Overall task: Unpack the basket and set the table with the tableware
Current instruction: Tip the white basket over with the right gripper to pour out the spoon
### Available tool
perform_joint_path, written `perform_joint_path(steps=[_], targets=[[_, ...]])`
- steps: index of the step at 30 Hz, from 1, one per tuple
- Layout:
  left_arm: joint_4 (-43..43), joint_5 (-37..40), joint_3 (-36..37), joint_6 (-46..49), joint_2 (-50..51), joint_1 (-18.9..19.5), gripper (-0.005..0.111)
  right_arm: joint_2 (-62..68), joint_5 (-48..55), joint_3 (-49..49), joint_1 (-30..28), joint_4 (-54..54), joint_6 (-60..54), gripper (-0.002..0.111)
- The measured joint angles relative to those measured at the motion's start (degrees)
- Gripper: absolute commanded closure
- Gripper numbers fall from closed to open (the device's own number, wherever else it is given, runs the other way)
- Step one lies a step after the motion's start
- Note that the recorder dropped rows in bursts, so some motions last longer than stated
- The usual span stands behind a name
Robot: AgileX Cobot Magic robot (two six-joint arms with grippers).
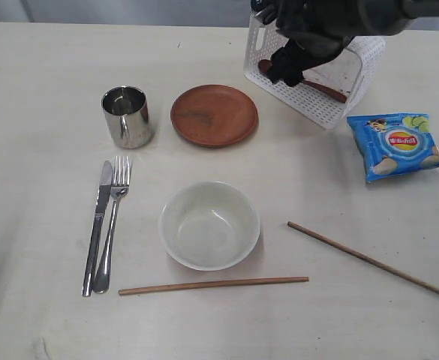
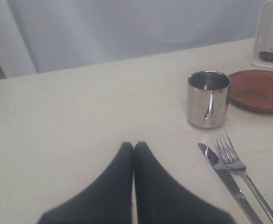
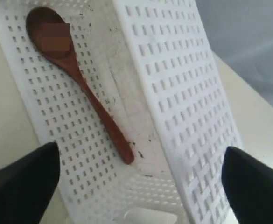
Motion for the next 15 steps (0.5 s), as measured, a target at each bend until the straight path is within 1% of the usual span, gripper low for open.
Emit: perform_joint_path(steps=[3,7,10,12,15], targets=[[0.0,0.0,0.0,0.0,0.0,0.0,0.107,-2.46,-0.77,1.72,0.0,2.25,4.36,0.021],[0.0,0.0,0.0,0.0,0.0,0.0,0.107,-6.96,-3.49,8.39,0.0,1.09,14.36,0.021],[0.0,0.0,0.0,0.0,0.0,0.0,0.107,-10.29,-5.72,14.28,0.0,-3.17,23.79,0.021],[0.0,0.0,0.0,0.0,0.0,0.0,0.107,-12.03,-4.65,17.84,0.0,-8.21,30.92,0.021],[0.0,0.0,0.0,0.0,0.0,0.0,0.107,-12.97,-2.39,21.57,-0.84,-13.58,37.64,0.021]])
